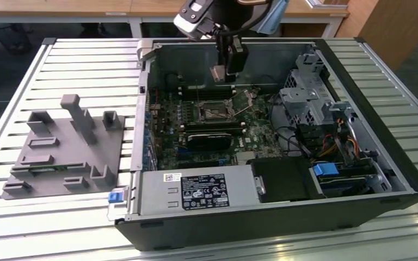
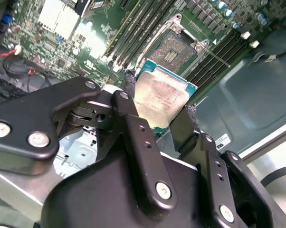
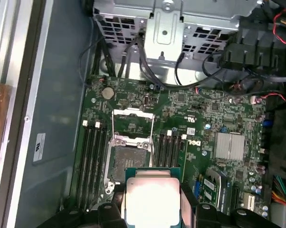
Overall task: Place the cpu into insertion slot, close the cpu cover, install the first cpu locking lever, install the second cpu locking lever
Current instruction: 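Place the cpu into insertion slot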
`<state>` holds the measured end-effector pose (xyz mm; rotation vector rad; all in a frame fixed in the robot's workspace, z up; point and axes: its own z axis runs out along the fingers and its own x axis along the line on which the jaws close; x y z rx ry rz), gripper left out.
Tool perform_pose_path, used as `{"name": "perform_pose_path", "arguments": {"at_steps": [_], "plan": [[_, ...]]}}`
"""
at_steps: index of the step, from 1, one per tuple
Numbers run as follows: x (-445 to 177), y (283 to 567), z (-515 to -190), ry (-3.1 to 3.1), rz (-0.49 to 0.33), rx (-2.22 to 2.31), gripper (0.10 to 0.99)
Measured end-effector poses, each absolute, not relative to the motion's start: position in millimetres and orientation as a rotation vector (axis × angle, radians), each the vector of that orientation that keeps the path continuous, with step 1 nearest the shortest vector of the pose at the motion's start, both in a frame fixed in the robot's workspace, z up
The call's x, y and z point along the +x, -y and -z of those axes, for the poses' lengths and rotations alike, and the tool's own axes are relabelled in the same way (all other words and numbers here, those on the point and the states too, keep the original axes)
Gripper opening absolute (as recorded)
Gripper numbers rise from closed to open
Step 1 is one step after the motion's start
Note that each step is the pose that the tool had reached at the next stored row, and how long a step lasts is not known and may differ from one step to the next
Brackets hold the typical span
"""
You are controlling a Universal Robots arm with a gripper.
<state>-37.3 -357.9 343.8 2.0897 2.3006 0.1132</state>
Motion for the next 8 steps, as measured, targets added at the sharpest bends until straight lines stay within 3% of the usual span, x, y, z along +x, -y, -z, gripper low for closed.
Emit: {"name": "perform_pose_path", "arguments": {"at_steps": [8], "plan": [[-37.3,357.9,-340.7,-2.279,-0.109,2.115,0.541]]}}
